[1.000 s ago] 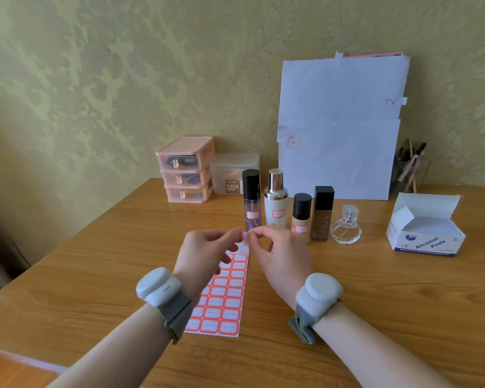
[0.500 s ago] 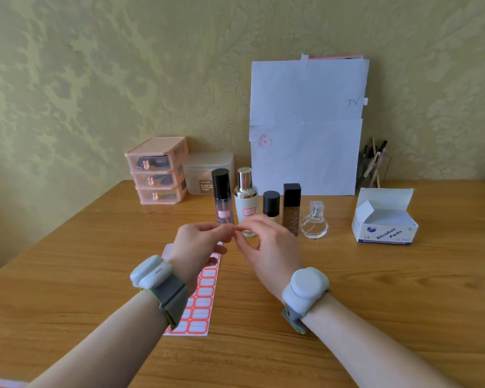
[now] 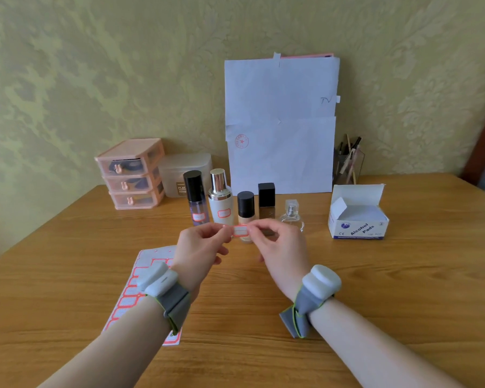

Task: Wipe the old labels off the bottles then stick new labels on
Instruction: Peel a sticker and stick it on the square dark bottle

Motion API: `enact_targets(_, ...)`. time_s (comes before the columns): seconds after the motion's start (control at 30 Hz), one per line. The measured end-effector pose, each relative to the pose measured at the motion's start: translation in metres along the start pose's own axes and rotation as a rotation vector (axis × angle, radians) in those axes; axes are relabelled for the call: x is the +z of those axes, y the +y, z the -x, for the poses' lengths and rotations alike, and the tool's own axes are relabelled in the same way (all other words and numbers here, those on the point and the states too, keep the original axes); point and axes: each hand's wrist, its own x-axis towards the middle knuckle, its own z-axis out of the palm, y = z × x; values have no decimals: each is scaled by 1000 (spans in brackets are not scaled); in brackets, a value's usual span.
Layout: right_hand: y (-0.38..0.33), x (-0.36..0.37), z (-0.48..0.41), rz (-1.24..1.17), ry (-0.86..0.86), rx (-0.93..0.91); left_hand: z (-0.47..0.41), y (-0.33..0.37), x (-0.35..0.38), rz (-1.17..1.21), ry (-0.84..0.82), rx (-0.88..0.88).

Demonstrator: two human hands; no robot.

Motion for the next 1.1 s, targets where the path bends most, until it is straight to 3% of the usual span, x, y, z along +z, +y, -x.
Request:
enact_targets(0.2, 9, -19, -4, -4, -9, 54, -5, -7, 25, -33, -34, 48)
enact_targets(0.53, 23, -35, -17, 11, 136, 139, -20, -19, 54, -76, 13, 80)
enact_targets(1.1, 33, -55, -27, -12, 216, 129, -36, -35, 84, -463, 83, 236)
